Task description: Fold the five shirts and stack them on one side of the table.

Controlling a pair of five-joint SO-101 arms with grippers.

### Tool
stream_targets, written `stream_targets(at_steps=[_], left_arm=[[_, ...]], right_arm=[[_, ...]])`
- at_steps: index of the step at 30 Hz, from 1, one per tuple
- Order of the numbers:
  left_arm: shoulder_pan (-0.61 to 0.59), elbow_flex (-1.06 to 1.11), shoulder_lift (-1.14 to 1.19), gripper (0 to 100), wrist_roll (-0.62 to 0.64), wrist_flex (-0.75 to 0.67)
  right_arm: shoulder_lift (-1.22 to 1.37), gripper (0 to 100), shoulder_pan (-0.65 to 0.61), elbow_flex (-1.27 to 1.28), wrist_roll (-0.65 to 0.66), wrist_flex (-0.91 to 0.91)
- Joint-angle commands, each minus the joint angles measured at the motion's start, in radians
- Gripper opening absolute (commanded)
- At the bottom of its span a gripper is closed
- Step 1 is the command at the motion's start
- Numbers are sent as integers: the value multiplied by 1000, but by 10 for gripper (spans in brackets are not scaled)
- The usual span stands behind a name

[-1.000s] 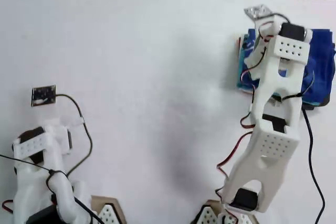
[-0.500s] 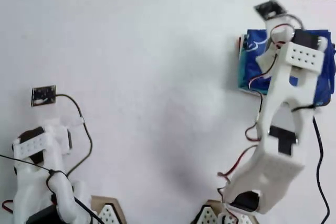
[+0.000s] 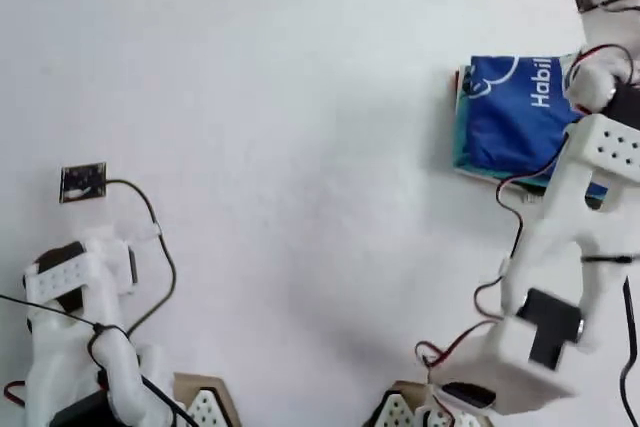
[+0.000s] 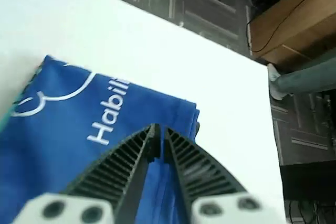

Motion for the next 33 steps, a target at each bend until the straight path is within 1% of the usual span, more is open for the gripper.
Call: stream_targets(at_steps=[1,4,9,17,23,27,30,31,33], left_arm=[[-5,-4,-26,31,6,-14],[-5,-4,-26,31,6,-14],[-5,-4,-26,31,3,-14],[-5,-4,-26,31,2,-15],[-5,-4,-23,31,2,-15],[-5,-4,-21,31,2,-26],[-5,-4,-20,31,2,-26],[-5,-4,-20,31,2,-26],[-5,-4,-20,31,2,-26]], right_arm=[[125,20,35,86,8,-461],[266,20,36,97,9,-662],[460,20,51,95,9,-908],[727,20,101,84,9,-1147],[921,20,137,-43,25,-1159],[943,19,157,-153,29,-1144],[888,19,162,-227,15,-1032],[857,19,162,-252,-20,-969],[782,19,162,-313,-143,-814]])
